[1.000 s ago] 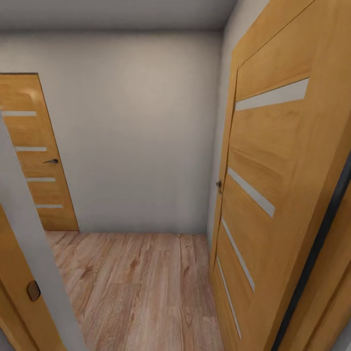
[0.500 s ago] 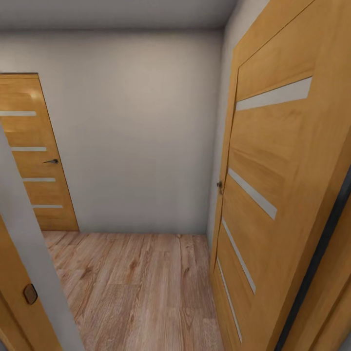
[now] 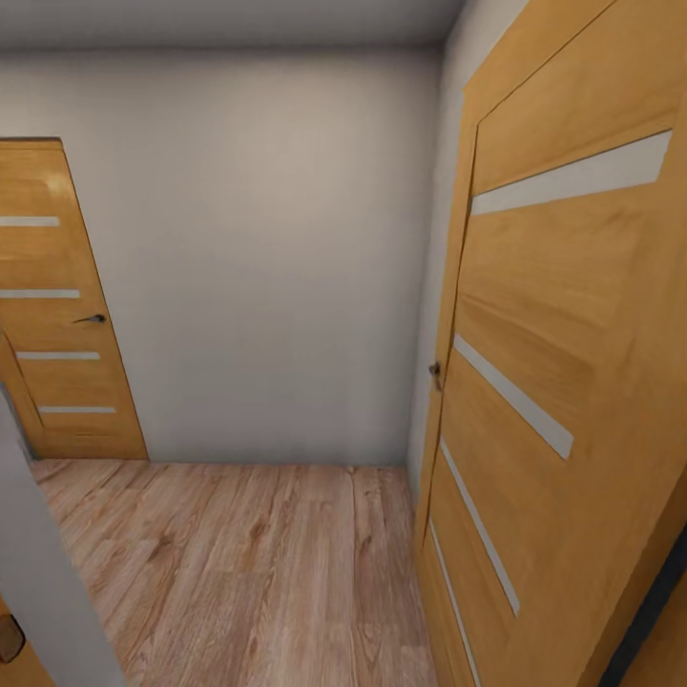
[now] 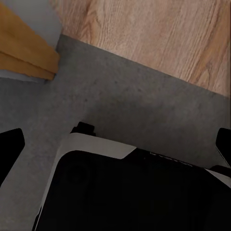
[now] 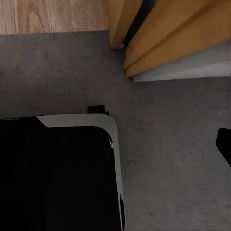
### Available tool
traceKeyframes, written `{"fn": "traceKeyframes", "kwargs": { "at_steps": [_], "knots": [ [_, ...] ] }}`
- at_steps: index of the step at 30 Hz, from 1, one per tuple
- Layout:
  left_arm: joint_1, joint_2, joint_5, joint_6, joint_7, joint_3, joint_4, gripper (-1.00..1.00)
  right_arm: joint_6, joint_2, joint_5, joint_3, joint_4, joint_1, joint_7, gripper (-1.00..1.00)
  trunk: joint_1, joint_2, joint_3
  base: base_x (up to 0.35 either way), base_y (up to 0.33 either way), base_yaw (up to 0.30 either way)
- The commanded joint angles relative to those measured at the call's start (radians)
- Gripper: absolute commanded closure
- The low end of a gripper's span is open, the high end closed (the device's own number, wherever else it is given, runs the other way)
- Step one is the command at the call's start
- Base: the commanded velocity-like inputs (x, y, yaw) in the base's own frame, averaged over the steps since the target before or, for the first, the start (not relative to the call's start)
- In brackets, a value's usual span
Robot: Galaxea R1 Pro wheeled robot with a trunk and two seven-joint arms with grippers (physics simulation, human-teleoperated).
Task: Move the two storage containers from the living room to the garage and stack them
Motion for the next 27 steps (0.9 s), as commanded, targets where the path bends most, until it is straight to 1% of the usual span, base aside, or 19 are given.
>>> {"fn": "traceKeyframes", "kwargs": {
  "at_steps": [1,14,20,27],
  "knots": [
    [0.0,0.0,0.006,-0.004,0.003,-0.006,0.001,-1.0,-0.006,0.0,-0.008,0.009,0.003,-0.001,-0.001,-1.0,0.001,0.0,0.0,0.321,0.0,0.0],
    [0.0,0.0,0.006,-0.006,0.003,-0.007,0.001,-1.0,-0.006,0.0,-0.004,0.01,0.003,-0.001,0.0,-1.0,0.001,0.0,0.0,0.322,0.0,0.0],
    [0.0,0.0,0.006,-0.01,0.008,-0.006,0.001,-1.0,-0.006,0.0,-0.005,0.01,0.003,-0.001,0.0,-1.0,0.001,0.0,0.0,0.089,0.0,0.17],
    [0.0,0.0,0.006,-0.011,0.01,-0.007,0.001,-1.0,-0.006,0.0,-0.006,0.01,0.003,-0.001,-0.001,-1.0,0.001,0.0,0.0,0.009,0.0,0.038]
  ]
}}
